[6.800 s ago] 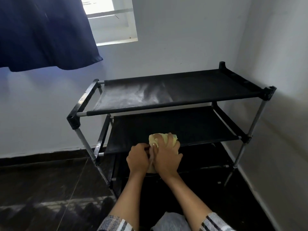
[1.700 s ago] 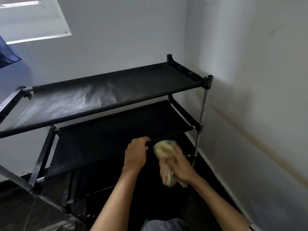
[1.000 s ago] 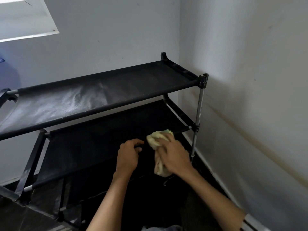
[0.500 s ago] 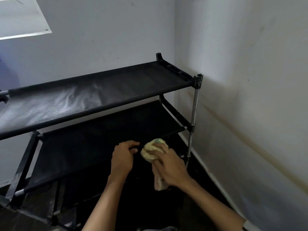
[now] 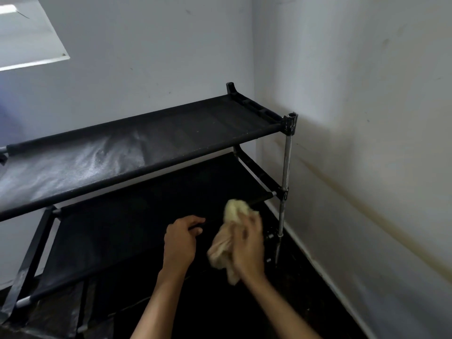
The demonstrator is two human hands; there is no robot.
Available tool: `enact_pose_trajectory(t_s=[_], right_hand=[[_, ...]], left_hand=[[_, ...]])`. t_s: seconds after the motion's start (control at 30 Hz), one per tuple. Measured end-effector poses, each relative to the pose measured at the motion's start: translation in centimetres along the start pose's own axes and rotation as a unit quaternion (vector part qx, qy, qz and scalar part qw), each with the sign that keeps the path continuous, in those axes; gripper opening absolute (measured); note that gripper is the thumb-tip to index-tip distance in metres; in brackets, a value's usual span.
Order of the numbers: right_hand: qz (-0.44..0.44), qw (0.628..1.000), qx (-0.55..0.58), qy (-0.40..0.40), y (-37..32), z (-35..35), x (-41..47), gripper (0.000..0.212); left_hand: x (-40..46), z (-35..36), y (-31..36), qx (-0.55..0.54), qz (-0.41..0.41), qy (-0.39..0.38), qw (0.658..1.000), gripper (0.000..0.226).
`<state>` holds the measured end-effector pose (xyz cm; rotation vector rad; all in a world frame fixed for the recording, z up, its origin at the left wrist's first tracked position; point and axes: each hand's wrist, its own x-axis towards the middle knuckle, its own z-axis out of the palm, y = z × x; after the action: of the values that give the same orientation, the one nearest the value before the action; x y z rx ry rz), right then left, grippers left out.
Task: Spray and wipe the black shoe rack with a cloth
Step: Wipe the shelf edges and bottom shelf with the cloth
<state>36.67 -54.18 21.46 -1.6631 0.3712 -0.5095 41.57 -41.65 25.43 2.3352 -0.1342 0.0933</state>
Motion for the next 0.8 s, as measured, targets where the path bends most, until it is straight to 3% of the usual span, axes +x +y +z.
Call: enact_pose_trajectory(t_s=[0.07, 0.13, 0.43, 0.53, 0.63, 0.73, 0.8], right_hand=[[-0.03, 0.994, 0.036, -0.098, 0.1, 1.9, -2.6, 0.035], [-0.039, 0.989, 0.063, -0.129, 0.3, 1.9, -3.2, 0.034], [0.025, 0.994, 0.048, 0.1, 0.8, -5.2, 5.1, 0.024], [-0.022, 0.997, -0.049, 0.051, 0.5, -3.1, 3.2, 0.032], [-0.111, 0.988, -0.084, -0.062, -0.2, -0.3, -0.7, 0.041], [-0.107, 0.983, -0.063, -0.135, -0.3, 0.3, -1.6, 0.037], [-0.076, 0.99, -0.048, -0.106, -0.1, -0.9, -0.4, 0.032]], left_hand=[[-0.4, 0.0, 0.0, -0.032, 0.014, 0.004, 0.999, 0.033], [-0.7, -0.1, 0.0, -0.045, 0.017, 0.001, 0.999, 0.036], [-0.1, 0.2, -0.1, -0.036, 0.001, -0.002, 0.999, 0.028], [0.1, 0.4, -0.2, -0.033, -0.003, 0.01, 0.999, 0.029], [0.1, 0.6, -0.3, -0.028, 0.009, 0.023, 0.999, 0.029], [-0.1, 0.4, -0.4, -0.06, 0.012, 0.006, 0.998, 0.033], [-0.1, 0.3, -0.4, -0.058, 0.001, -0.001, 0.998, 0.03]])
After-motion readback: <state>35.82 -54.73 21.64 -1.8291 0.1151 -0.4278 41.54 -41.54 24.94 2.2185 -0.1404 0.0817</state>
